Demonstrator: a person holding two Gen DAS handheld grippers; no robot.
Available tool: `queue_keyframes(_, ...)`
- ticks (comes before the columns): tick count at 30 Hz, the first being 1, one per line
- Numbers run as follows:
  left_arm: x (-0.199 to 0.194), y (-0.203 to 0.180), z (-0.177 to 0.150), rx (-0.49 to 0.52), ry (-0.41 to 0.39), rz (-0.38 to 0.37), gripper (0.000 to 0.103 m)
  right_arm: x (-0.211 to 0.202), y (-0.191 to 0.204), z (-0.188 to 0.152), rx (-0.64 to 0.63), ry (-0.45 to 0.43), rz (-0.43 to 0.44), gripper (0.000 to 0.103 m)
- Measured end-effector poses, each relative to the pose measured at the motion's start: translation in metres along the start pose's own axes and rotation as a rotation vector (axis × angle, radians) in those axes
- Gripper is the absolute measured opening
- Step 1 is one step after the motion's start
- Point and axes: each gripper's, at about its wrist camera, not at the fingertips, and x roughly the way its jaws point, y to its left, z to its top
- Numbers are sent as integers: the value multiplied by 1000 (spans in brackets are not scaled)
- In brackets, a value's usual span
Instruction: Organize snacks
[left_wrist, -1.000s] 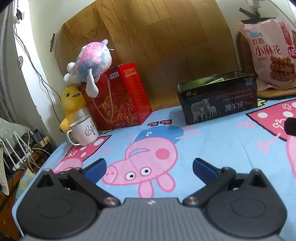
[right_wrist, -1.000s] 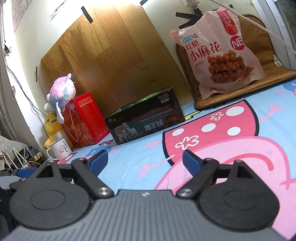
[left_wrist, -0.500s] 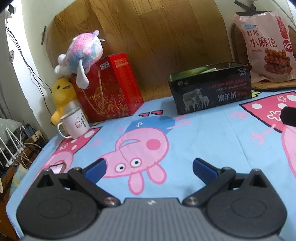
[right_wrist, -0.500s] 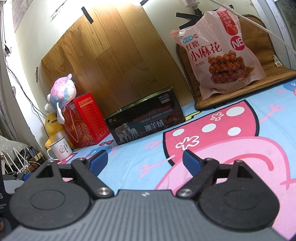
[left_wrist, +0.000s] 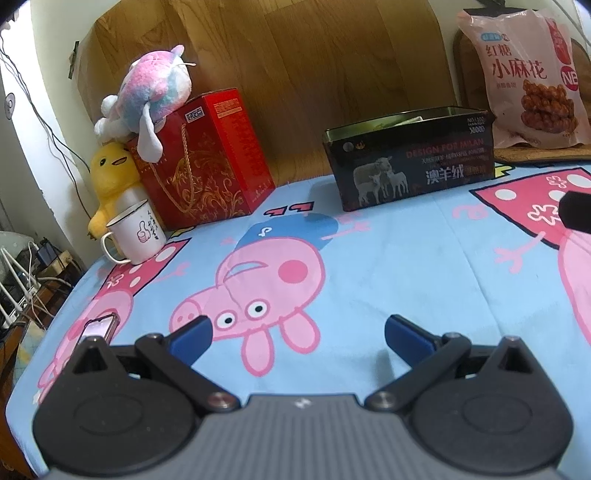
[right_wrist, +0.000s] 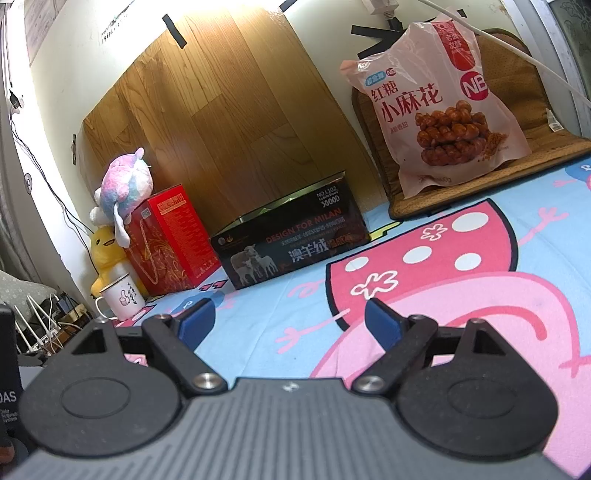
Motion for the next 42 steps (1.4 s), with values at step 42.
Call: queue_keyframes(42,2,-10,-2,11,58,-103,103,0,-1,0,1,-1,1,90)
